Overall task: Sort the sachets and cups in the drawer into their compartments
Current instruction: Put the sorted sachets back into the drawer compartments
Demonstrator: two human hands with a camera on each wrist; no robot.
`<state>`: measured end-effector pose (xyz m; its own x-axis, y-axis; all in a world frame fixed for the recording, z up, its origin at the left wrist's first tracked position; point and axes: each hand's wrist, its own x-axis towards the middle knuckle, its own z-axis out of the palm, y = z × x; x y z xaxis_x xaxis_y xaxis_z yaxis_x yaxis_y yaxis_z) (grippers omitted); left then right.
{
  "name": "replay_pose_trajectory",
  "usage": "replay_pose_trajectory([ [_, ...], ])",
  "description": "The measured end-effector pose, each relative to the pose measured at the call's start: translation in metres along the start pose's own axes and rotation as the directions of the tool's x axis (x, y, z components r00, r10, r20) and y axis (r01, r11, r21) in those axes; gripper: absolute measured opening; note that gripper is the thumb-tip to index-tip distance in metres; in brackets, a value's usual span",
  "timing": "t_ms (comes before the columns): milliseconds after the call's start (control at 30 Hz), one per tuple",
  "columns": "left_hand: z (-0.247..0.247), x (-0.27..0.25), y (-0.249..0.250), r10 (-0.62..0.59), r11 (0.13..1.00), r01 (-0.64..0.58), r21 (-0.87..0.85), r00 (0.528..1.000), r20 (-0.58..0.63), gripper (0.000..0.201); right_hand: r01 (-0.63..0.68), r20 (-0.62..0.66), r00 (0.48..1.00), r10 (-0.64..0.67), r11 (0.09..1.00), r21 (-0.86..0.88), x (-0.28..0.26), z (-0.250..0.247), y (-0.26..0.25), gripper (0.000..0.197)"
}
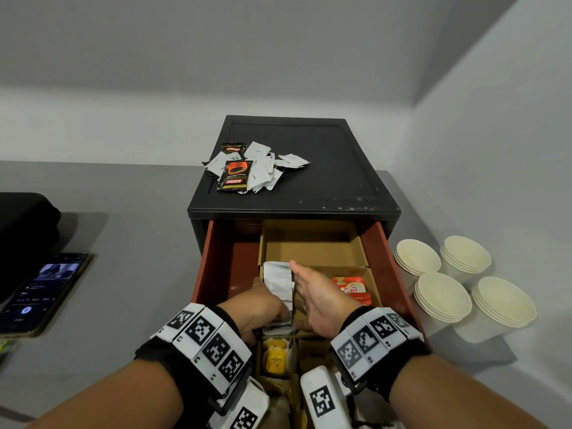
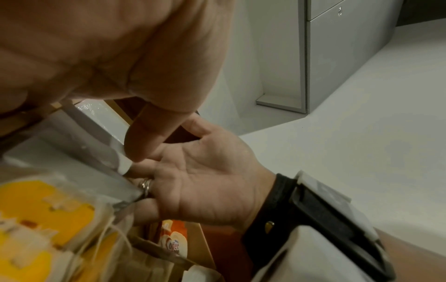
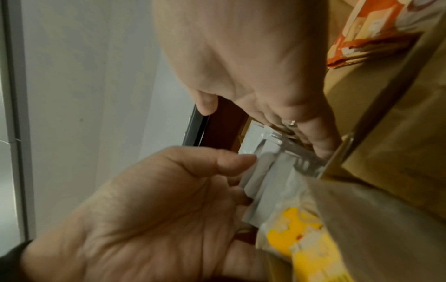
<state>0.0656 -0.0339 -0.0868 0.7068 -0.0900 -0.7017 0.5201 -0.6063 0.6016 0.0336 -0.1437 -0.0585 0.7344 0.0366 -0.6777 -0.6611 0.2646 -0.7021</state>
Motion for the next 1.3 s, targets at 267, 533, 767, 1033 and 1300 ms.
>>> replay_pose_trajectory([
  [267, -0.001, -0.006, -0.001, 0.019, 0.992, -0.013, -0.125, 0.999, 0.047, 0.071, 0.050, 0.040, 0.998, -0.052, 0.997, 0.053, 0.005, 0.008, 0.007, 0.035],
  [533, -0.022, -0.021, 0.016, 0.170, 0.979, -0.166, -0.116, 0.985, 0.025, 0.099, 0.132, -0.081, 0.986, -0.144, 0.981, -0.138, 0.002, 0.006, -0.011, 0.043],
  [767, -0.083, -0.035, 0.078, 0.439, 0.850, -0.516, -0.103, 0.804, -0.401, 0.010, 0.573, -0.113, 0.768, -0.631, 0.755, -0.321, -0.011, 0.013, -0.072, 0.025],
  [1033, -0.127, 0.000, 0.121, 0.399, 0.876, -0.155, 0.456, 0.764, -0.507, 0.029, 0.627, 0.033, 0.608, -0.793, 0.455, -0.633, -0.014, 0.026, -0.121, 0.063],
  [1300, -0.139, 0.013, 0.128, 0.386, 0.858, -0.134, 0.495, 0.805, -0.450, 0.034, 0.581, 0.146, 0.512, -0.847, 0.216, -0.784, -0.007, 0.022, -0.143, 0.041],
])
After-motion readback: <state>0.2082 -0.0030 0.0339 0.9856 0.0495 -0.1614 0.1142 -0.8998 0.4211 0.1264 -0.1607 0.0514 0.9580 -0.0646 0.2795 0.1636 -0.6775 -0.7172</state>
